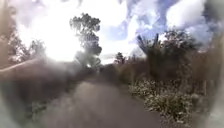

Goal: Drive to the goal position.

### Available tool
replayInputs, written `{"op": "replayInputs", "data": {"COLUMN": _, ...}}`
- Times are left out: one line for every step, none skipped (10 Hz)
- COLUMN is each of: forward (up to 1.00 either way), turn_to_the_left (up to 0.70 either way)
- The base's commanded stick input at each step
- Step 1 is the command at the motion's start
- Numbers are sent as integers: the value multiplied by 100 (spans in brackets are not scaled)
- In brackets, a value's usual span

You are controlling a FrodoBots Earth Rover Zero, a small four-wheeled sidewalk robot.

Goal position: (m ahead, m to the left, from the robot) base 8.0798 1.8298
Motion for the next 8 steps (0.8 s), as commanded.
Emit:
{"op": "replayInputs", "data": {"forward": 50, "turn_to_the_left": 1}}
{"op": "replayInputs", "data": {"forward": 50, "turn_to_the_left": 1}}
{"op": "replayInputs", "data": {"forward": 50, "turn_to_the_left": 1}}
{"op": "replayInputs", "data": {"forward": 50, "turn_to_the_left": 1}}
{"op": "replayInputs", "data": {"forward": 50, "turn_to_the_left": 1}}
{"op": "replayInputs", "data": {"forward": 50, "turn_to_the_left": 1}}
{"op": "replayInputs", "data": {"forward": 50, "turn_to_the_left": 1}}
{"op": "replayInputs", "data": {"forward": 50, "turn_to_the_left": 1}}
